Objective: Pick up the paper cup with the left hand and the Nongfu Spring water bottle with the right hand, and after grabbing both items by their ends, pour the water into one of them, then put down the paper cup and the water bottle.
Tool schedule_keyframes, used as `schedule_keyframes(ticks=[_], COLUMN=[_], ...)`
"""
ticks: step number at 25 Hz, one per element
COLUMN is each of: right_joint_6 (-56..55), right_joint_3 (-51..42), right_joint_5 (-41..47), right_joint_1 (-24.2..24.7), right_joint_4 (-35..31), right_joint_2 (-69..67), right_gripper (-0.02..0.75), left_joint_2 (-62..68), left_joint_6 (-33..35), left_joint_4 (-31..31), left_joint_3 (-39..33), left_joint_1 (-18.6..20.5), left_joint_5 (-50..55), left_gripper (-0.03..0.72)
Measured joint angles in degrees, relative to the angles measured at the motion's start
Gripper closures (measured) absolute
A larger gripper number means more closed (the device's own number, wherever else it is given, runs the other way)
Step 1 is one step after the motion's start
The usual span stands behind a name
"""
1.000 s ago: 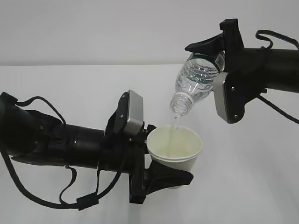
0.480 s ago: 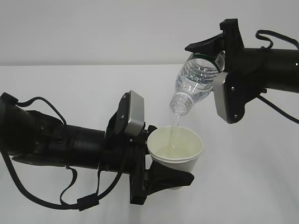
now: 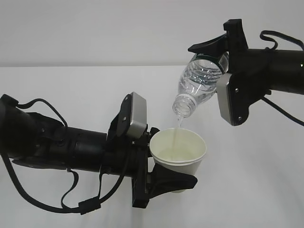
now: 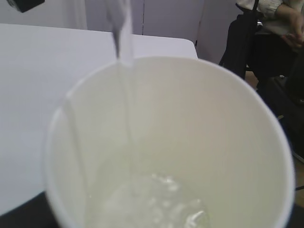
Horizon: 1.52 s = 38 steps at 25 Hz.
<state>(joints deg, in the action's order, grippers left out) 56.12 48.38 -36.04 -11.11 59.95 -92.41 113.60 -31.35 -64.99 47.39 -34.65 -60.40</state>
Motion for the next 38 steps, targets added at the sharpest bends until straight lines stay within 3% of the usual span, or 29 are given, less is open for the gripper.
schedule_keyframes(ticks=[38], right_joint_6=[0.00], right_joint_3=[0.00], right_joint_5=[-0.64], right_joint_1=[0.00], right_joint_4=[0.00], right_joint_2=[0.00], right_gripper=[0.246], left_joint_2=[0.00], left_joint_6=[0.00], left_joint_4=[0.34], left_joint_3=[0.00], left_joint_1=[0.00], left_joint_5=[0.00], left_gripper=[0.214])
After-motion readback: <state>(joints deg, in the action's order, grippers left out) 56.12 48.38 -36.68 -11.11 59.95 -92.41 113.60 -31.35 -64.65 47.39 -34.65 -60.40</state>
